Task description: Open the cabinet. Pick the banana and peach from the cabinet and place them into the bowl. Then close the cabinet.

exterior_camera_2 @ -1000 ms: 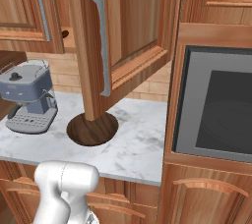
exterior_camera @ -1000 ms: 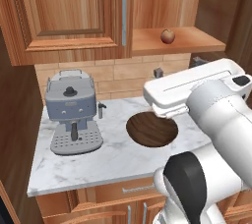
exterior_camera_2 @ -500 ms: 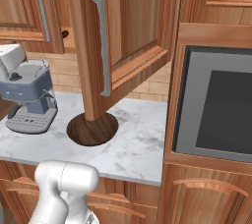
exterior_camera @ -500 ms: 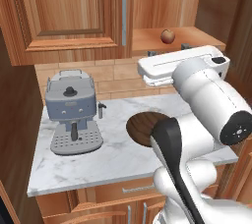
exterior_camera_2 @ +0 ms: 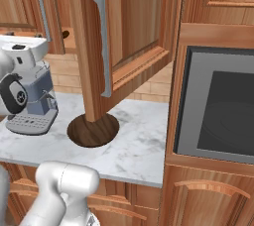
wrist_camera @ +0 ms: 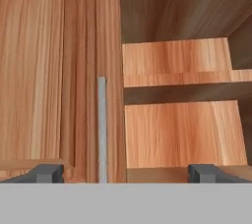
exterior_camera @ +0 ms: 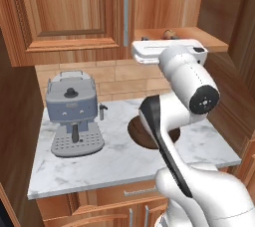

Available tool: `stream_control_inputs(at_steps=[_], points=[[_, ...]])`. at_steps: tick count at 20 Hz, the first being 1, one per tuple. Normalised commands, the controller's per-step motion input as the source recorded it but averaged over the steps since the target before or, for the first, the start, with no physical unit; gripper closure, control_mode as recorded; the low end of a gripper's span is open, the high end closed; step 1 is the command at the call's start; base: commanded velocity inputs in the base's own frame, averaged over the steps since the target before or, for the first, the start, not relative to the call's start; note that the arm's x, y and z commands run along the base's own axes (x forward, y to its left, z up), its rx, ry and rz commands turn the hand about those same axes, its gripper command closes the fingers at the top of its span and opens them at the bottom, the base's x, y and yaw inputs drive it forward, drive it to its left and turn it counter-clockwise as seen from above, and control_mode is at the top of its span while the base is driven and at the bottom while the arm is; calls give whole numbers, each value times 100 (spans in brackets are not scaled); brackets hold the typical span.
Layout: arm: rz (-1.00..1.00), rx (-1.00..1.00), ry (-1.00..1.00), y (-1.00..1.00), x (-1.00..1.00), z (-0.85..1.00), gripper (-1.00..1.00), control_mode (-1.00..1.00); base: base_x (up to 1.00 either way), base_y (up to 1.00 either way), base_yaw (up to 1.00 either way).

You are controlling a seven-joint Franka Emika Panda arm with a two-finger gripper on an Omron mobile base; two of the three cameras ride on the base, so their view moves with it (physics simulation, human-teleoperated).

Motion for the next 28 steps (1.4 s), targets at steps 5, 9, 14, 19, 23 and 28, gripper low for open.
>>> stream_control_inputs(at_steps=[5,9,14,19,23,28], points=[[-8,0,-5,41,19,-3,-100,-100,0,0,0],[-8,-2,-3,31,15,0,-100,-100,0,0,0],[-6,-1,-1,24,47,0,-100,-100,0,0,0],[-4,0,0,4,83,0,-100,-100,0,0,0],[0,0,0,0,98,-4,-100,-100,0,0,0],[0,0,2,9,100,-28,-100,-100,0,0,0]])
